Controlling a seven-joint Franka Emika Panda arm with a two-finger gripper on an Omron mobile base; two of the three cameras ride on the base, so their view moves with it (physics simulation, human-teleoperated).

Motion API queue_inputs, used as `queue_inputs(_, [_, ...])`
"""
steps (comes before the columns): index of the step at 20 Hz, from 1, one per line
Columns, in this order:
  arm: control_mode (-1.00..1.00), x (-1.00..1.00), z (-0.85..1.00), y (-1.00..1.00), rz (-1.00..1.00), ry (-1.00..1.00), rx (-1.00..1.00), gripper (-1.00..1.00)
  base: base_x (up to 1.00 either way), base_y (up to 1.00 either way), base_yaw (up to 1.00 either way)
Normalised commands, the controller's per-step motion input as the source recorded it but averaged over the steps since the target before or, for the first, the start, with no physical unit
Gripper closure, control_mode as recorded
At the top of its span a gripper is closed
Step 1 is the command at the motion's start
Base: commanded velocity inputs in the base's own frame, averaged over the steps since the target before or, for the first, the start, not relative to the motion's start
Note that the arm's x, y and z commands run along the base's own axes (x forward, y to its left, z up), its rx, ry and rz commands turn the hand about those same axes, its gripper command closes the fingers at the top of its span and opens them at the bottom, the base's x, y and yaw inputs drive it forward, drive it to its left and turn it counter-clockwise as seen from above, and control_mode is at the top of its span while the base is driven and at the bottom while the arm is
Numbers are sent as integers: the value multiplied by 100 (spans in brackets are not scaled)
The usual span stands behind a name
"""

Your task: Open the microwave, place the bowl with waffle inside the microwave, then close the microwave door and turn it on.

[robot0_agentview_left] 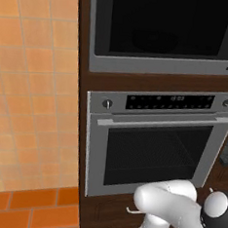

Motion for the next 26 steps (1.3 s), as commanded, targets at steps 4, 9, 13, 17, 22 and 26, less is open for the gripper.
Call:
queue_inputs(4, [-100,50,-18,-38,-2,6,0,100,0,0,0])
queue_inputs(9, [-100,51,-23,-15,-3,5,0,100,0,0,0])
queue_inputs(13, [-100,35,-2,-1,0,0,0,100,0,0,0])
queue_inputs(17, [-100,32,0,0,-1,0,0,100,0,0,0])
queue_inputs(22, [-100,24,0,0,0,0,0,100,0,0,0])
queue_inputs(26, [-100,23,0,0,-1,0,0,100,0,0,0])
